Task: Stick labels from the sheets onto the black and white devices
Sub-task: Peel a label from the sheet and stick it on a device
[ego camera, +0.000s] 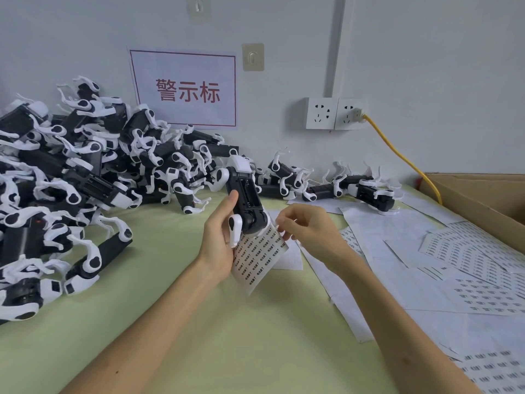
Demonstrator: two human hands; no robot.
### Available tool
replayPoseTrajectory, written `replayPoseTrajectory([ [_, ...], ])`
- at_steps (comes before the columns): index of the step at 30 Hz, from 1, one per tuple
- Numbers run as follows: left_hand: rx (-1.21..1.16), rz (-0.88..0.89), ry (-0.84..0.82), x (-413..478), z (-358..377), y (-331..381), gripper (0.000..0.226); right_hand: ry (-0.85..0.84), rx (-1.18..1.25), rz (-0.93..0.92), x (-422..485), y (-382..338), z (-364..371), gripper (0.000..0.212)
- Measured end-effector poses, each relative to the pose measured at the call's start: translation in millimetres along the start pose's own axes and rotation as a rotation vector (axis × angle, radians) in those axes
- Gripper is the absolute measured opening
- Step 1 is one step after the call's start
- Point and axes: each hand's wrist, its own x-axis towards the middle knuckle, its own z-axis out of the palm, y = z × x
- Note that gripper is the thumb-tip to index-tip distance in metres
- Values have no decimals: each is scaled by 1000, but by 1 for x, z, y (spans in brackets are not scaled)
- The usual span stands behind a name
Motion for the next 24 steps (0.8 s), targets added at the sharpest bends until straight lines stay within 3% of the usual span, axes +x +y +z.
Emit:
replayPoseTrajectory([
  [6,72,-7,100,0,-1,0,35,240,194,20,2,4,-7,11],
  [10,154,99,170,1,-3,1,21,243,264,12,2,3,-7,11],
  [13,54,147,210,4,-4,5,35,228,309,15,2,1,-4,11],
  [15,-77,130,104,5,-6,9,37,214,330,13,1,0,-4,14],
  [18,-227,97,-103,2,-7,14,56,191,318,-1,-1,-1,-5,25],
  [24,-399,-26,-153,-1,-4,14,48,131,260,-67,-2,-4,-1,42],
])
